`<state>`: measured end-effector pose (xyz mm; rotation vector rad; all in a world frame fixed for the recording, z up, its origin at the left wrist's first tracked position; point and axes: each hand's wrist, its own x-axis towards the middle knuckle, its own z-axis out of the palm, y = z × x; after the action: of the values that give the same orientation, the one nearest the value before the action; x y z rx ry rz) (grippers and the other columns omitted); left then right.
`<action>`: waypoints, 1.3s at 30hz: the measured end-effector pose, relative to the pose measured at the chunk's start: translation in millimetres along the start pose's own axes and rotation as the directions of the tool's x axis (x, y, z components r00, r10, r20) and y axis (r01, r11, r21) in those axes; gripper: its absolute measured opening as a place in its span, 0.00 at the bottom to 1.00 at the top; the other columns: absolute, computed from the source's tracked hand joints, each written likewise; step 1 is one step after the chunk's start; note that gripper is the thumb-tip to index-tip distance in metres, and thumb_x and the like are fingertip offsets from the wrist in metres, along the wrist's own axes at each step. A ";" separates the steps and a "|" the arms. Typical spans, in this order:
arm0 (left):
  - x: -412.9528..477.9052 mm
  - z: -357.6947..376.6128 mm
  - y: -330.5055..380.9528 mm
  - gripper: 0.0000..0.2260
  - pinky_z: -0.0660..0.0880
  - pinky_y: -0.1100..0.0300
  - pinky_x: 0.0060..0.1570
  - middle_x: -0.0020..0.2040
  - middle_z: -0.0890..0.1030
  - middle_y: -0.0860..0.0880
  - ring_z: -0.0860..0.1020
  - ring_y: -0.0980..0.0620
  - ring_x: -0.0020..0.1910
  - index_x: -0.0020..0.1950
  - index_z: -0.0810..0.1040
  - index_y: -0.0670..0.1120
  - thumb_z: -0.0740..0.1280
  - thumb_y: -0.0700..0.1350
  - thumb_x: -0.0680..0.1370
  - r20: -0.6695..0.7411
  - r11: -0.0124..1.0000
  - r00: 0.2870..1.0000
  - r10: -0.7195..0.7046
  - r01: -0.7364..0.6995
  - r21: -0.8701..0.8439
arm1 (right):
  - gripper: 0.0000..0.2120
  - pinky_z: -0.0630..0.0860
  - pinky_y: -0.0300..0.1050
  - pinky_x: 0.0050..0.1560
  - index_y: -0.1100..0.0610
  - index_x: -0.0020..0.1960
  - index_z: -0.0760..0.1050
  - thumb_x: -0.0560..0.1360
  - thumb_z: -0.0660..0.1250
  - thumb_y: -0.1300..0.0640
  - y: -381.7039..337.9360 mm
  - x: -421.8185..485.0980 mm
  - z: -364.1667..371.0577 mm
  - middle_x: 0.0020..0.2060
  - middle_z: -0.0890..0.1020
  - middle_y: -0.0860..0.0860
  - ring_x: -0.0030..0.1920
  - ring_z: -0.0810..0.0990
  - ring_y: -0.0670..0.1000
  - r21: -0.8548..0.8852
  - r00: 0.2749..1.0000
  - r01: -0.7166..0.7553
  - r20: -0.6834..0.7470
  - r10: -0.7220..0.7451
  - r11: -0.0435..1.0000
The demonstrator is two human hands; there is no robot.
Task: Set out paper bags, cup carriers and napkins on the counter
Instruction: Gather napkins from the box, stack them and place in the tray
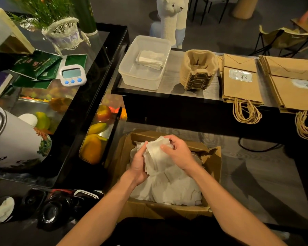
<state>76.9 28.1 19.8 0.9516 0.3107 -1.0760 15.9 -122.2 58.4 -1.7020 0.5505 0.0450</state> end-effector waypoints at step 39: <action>-12.0 31.4 23.6 0.13 0.78 0.45 0.52 0.50 0.85 0.39 0.83 0.39 0.47 0.57 0.84 0.42 0.68 0.46 0.77 -0.058 0.996 0.998 0.017 -0.022 -0.089 | 0.22 0.76 0.40 0.57 0.47 0.76 0.66 0.85 0.55 0.43 -19.6 -0.2 8.8 0.64 0.77 0.46 0.60 0.77 0.46 0.037 0.993 -0.069 -0.095 0.073 0.997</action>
<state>84.5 14.2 57.7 0.9045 0.3929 -1.0097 25.6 -111.8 74.6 -1.6579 0.6802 0.0047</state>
